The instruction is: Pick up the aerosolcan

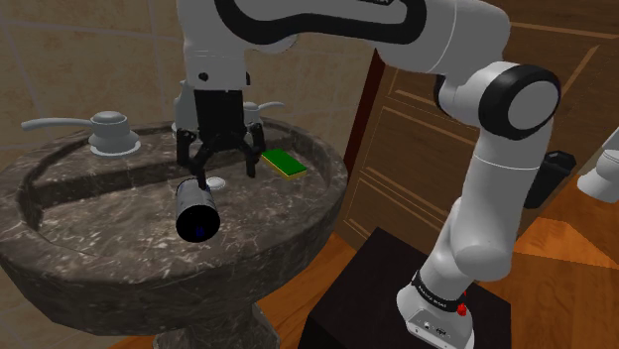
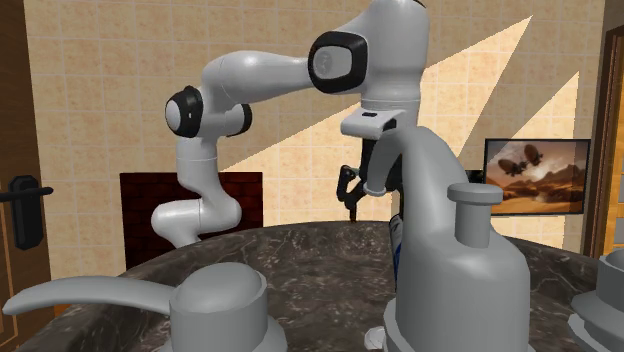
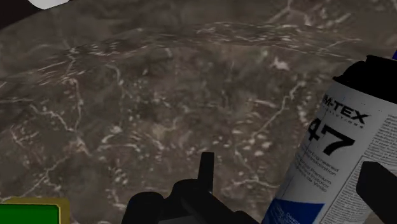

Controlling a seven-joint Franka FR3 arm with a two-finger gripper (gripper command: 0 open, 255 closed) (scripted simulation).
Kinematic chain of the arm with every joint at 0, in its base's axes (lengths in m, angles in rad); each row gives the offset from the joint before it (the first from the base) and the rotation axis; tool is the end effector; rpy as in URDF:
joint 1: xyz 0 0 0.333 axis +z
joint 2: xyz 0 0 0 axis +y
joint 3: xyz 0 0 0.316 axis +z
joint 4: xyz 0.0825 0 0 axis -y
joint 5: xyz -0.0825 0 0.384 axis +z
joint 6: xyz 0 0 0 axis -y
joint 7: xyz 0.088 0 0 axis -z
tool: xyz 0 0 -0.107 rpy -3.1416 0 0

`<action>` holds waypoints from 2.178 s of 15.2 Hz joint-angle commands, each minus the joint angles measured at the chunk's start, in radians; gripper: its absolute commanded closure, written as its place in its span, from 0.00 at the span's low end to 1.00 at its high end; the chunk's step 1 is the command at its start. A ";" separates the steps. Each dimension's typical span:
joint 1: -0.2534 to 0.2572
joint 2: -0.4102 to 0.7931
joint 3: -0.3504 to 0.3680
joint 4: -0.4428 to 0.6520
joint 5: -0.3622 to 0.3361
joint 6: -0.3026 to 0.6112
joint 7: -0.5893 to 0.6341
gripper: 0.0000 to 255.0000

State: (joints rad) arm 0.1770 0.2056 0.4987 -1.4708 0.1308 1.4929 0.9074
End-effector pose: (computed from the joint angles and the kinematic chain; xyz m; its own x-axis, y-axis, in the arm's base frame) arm 0.4742 0.3636 0.5618 0.9362 -0.2198 -0.2743 -0.2331 -0.9723 -0.0164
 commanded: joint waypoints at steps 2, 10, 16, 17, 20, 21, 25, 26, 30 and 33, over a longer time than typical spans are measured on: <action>0.062 0.160 0.013 0.193 -0.033 -0.061 0.094 0.00; 0.091 0.234 0.010 0.208 -0.045 -0.016 0.117 0.00; 0.093 0.237 0.010 0.190 -0.047 0.005 0.117 1.00; 0.094 0.238 0.011 0.192 -0.047 0.004 0.118 1.00; 0.092 0.236 0.010 0.194 -0.046 0.000 0.117 1.00; 0.091 0.235 0.010 0.192 -0.046 0.000 0.116 1.00; 0.091 0.235 0.011 0.215 -0.046 -0.022 0.119 1.00; 0.094 0.239 0.012 0.234 -0.047 -0.037 0.122 1.00; 0.106 0.256 0.013 0.313 -0.053 -0.098 0.138 1.00; 0.118 0.274 0.014 0.382 -0.059 -0.147 0.151 1.00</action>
State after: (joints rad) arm 0.2893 0.4693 0.5128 -1.1193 0.0753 1.3657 1.0530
